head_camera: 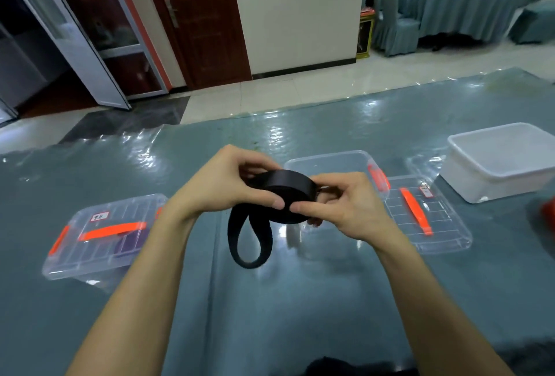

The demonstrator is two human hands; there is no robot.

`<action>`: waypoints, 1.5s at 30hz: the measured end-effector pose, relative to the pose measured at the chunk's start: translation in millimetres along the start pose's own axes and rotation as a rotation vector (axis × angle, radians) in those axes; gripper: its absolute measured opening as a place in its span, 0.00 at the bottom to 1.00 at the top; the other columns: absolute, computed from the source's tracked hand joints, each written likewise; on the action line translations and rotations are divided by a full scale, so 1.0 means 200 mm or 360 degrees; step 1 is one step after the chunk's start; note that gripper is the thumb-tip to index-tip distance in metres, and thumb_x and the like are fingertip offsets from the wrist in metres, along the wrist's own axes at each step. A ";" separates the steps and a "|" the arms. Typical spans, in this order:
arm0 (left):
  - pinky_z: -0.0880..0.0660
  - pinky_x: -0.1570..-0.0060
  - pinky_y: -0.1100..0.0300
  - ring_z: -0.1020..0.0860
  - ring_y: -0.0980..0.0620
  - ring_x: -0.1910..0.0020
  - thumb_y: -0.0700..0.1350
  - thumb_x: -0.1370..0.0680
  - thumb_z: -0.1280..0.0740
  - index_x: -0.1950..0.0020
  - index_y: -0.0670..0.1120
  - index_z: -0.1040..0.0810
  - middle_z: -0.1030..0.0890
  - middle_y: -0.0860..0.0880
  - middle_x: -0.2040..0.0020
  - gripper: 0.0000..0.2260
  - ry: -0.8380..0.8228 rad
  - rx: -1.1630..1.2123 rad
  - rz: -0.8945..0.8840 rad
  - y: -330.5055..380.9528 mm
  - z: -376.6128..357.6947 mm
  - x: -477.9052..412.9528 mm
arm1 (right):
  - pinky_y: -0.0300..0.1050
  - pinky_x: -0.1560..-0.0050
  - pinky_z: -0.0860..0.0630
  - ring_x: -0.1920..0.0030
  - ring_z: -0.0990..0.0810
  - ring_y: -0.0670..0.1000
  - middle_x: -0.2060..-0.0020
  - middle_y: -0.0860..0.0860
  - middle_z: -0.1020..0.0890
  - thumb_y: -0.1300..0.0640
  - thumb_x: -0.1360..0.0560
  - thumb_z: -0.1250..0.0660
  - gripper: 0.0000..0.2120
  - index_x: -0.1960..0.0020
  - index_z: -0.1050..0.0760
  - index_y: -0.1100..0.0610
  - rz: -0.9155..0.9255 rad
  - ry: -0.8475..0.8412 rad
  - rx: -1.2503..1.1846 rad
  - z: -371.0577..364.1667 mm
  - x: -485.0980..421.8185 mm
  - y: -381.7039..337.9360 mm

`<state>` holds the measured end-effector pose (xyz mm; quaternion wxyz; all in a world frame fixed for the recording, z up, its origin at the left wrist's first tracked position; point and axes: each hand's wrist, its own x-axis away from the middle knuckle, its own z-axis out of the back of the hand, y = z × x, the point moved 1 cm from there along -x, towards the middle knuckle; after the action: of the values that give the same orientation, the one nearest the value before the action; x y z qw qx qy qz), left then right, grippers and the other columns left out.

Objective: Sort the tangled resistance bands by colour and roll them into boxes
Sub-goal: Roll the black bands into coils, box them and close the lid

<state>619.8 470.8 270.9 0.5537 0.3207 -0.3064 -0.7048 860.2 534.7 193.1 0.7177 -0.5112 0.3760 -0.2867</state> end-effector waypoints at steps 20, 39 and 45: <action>0.21 0.34 0.53 0.14 0.54 0.37 0.56 0.27 0.17 0.35 0.58 0.15 0.11 0.53 0.39 0.21 0.0173 0.0314 0.0508 -0.30 -0.45 -0.28 | 0.38 0.31 0.29 0.44 0.15 0.57 0.34 0.54 0.18 0.54 0.35 0.18 0.39 0.26 0.24 0.60 0.0861 0.0587 0.1174 0.39 -0.05 0.37; 0.25 0.26 0.42 0.14 0.48 0.53 0.57 0.28 0.17 0.54 0.44 0.13 0.19 0.49 0.66 0.18 0.0766 0.1984 0.0382 -0.55 -0.79 -0.24 | 0.55 0.50 0.16 0.44 0.16 0.56 0.29 0.47 0.22 0.52 0.34 0.21 0.41 0.22 0.27 0.52 0.0732 0.0521 0.1128 0.81 -0.14 0.69; 0.24 0.25 0.41 0.12 0.43 0.41 0.61 0.17 0.31 0.57 0.45 0.12 0.11 0.41 0.49 0.21 0.0992 0.1831 0.0804 -0.59 -0.71 -0.25 | 0.58 0.51 0.15 0.44 0.14 0.59 0.29 0.51 0.20 0.54 0.34 0.21 0.39 0.24 0.24 0.55 0.0833 0.0441 0.1081 0.76 -0.18 0.58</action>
<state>671.2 532.0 97.3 0.5050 0.6688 -0.5229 -0.1556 970.4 678.1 122.3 0.8360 -0.0911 0.4698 -0.2685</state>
